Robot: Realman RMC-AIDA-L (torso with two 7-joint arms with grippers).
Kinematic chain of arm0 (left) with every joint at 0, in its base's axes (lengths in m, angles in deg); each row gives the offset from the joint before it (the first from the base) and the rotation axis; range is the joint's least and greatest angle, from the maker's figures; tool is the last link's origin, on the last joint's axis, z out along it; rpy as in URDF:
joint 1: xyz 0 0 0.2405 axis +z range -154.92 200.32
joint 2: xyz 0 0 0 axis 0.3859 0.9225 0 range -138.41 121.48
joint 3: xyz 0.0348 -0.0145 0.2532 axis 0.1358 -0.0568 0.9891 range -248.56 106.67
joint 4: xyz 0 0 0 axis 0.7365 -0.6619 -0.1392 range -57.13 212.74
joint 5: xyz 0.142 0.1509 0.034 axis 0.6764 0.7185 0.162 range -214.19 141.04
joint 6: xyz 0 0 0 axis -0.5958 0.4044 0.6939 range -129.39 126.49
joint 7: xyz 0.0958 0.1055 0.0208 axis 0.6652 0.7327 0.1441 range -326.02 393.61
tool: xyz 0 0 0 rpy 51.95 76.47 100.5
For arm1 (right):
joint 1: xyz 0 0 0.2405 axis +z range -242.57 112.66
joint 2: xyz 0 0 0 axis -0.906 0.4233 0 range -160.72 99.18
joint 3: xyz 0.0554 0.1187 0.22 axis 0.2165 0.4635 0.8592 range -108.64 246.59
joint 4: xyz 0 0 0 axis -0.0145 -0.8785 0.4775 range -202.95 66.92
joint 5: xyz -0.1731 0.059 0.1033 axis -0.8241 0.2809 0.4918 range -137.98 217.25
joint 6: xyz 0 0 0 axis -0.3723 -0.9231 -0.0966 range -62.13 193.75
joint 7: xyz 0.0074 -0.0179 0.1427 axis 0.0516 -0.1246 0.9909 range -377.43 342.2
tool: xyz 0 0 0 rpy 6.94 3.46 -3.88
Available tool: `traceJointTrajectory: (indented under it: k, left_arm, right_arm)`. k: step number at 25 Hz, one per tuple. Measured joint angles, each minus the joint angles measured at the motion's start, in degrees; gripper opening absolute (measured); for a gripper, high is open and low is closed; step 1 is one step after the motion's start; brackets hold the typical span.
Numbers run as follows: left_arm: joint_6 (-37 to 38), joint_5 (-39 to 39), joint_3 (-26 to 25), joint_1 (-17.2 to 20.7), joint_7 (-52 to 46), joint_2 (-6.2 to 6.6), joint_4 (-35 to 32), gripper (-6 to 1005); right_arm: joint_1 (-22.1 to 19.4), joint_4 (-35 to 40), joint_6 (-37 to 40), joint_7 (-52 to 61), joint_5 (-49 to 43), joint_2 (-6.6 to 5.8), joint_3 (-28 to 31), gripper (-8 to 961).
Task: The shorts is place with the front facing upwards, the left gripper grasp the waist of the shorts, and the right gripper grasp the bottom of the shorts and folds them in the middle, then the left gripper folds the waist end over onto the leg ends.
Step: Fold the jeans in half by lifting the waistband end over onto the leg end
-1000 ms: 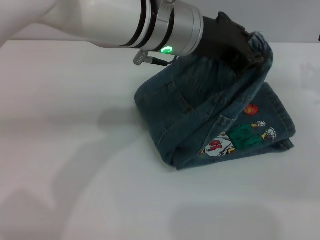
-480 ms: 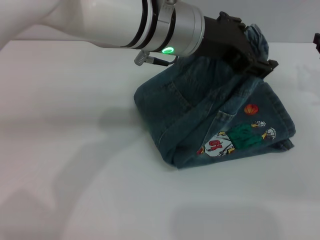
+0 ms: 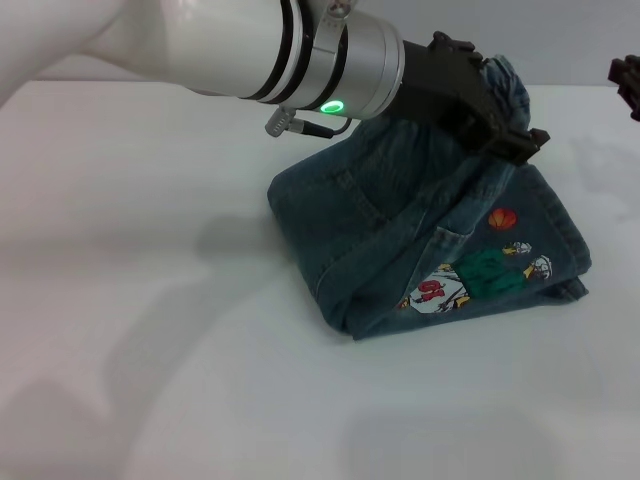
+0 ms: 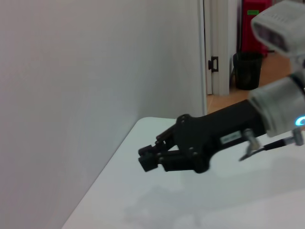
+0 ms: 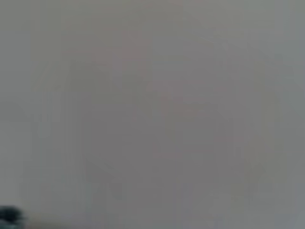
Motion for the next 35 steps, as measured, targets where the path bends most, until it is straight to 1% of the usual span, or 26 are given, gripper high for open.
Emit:
traceJointTrajectory:
  k: [2,4,5,9,13,17,18,21,23,24,28,31,35]
  left_arm:
    - [0.1,0.0,-0.1,0.0,0.0,0.02,0.1,855]
    - [0.1,0.1,-0.3,0.0,0.0,0.06,0.2,855]
    - [0.1,0.1,-0.3,0.0,0.0,0.06,0.2,855]
    - [0.1,0.3,-0.6,0.0,0.0,0.13,0.3,854]
    - [0.1,0.5,-1.1,0.0,0.0,0.21,0.3,854]
    - [0.2,0.6,-1.8,0.0,0.0,0.26,0.2,854]
    - [0.3,0.6,-2.0,-0.1,0.0,0.27,0.2,854]
    - [0.4,0.6,-2.0,-0.2,0.0,0.27,0.3,854]
    - [0.4,0.6,-2.0,-0.2,0.0,0.27,0.3,855]
    - [0.4,0.6,-2.0,-0.4,0.0,0.27,0.3,855]
    - [0.4,0.7,-2.0,-0.4,0.0,0.27,0.3,853]
    - [0.3,0.7,-2.3,-0.3,0.0,0.32,0.5,851]
    - [0.3,0.8,-2.6,-0.4,0.0,0.34,1.3,849]
  right_arm:
    - [-1.5,1.9,2.9,0.3,0.0,0.06,-0.1,130]
    - [-3.6,4.3,6.6,1.2,0.0,0.08,-0.2,157]
    - [-3.6,4.3,6.6,1.2,0.0,0.08,-0.2,170]
    - [-6.4,6.5,9.4,2.1,-0.5,0.08,-0.7,224]
    - [-8.9,7.5,11.1,3.1,-0.8,0.07,-3.5,277]
    - [-9.5,6.4,11.1,3.5,-1.6,0.20,-7.0,471]
    - [-9.0,5.0,10.9,3.4,-1.6,0.23,-9.6,520]
    - [-8.1,3.7,10.6,3.2,-1.5,0.25,-11.9,540]
    - [-6.9,2.8,10.4,3.1,-1.1,0.25,-14.0,553]
    - [-5.7,2.1,10.4,3.1,-0.9,0.26,-16.1,559]
    - [-5.0,2.1,10.5,3.1,-0.8,0.26,-17.9,559]
    - [-5.3,2.4,11.5,3.3,-0.7,0.26,-18.1,559]
    - [-6.7,3.4,13.9,3.6,-0.7,0.19,-17.6,559]
